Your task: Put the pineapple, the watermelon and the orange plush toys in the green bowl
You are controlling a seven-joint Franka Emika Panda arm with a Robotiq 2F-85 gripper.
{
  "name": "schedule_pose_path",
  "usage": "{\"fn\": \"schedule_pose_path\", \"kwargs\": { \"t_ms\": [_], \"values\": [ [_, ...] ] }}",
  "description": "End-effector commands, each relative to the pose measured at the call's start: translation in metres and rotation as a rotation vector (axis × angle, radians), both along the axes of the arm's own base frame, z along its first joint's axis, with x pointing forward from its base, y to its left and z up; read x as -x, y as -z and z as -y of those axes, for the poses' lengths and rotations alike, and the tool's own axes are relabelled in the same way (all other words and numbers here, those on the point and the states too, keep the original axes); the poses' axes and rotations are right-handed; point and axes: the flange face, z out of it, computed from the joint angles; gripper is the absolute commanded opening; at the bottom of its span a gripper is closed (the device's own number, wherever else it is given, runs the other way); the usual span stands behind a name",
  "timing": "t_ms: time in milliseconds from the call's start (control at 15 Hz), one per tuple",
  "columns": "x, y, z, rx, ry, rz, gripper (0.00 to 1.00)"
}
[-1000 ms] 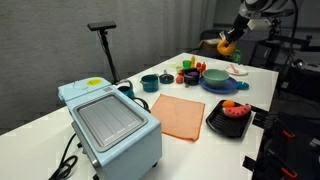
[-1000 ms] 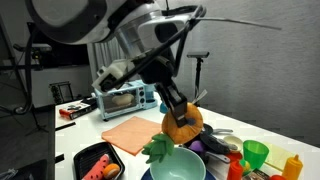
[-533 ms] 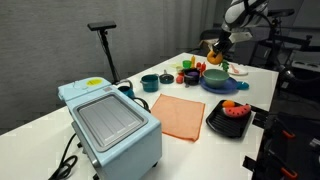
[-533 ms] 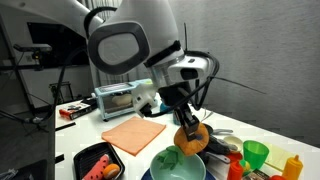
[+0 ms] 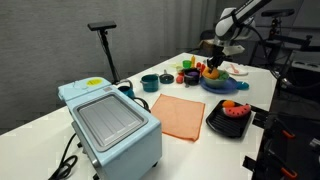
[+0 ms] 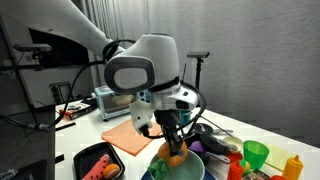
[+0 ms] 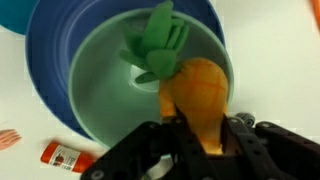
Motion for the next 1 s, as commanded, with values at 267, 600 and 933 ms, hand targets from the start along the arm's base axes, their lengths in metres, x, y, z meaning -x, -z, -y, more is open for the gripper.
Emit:
{"fn": "schedule_pose_path", "kwargs": {
  "t_ms": [267,600,933],
  "values": [
    [0.003,-0.027,-0.052,0.019,-0.158,-0.066,0.93],
    [0.016,-0.048,-0.109,0.007,-0.339,-0.224,1.0],
    [0.028,-0.017,-0.171,-0.065,-0.585,-0.288,1.0]
  ]
}}
